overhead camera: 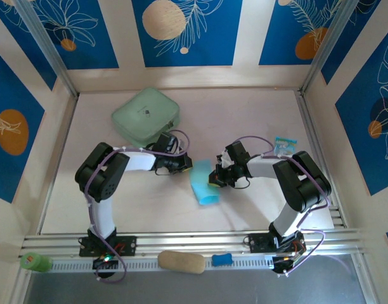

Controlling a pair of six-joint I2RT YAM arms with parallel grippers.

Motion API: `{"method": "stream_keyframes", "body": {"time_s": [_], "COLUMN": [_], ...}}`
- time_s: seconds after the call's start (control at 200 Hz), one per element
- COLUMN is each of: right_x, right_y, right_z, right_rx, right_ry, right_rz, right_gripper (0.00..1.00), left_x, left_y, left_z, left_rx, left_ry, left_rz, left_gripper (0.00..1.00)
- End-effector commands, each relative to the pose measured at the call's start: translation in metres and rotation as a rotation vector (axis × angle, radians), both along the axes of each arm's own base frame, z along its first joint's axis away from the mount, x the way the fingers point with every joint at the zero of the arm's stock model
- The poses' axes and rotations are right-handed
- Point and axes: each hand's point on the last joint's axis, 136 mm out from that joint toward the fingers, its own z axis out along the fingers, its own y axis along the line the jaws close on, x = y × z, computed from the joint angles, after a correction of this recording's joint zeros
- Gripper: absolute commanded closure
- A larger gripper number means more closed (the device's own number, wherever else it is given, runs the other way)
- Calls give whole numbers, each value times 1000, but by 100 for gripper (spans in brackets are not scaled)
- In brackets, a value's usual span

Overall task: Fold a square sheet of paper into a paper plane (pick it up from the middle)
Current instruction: First fold the square sheet of paper in half at the center of the table.

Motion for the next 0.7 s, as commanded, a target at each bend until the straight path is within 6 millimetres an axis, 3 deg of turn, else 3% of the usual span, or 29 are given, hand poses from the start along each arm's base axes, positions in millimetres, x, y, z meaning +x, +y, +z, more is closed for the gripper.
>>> {"method": "stream_keyframes", "body": {"time_s": [0.0,0.41,0.55,0.695], "right_x": [-30,-32,-34,-33], "right_y": [-31,-31,-31,-30], "right_z": [-39,-39,-40,-39], "right_rx": [-180,-173,-170,-161], "right_ry": [132,136,142,140], "right_rz": [-43,-46,-53,-81], "right_gripper": [100,100,100,100], "left_x": [6,43,47,46], "left_y": [24,36,34,33], "left_z": [-23,-1,5,28], "left_rx": [125,165,166,147], "left_ry": [14,-66,-73,-109], "left_rz": [50,152,153,152], "left_gripper": [100,100,100,100]}}
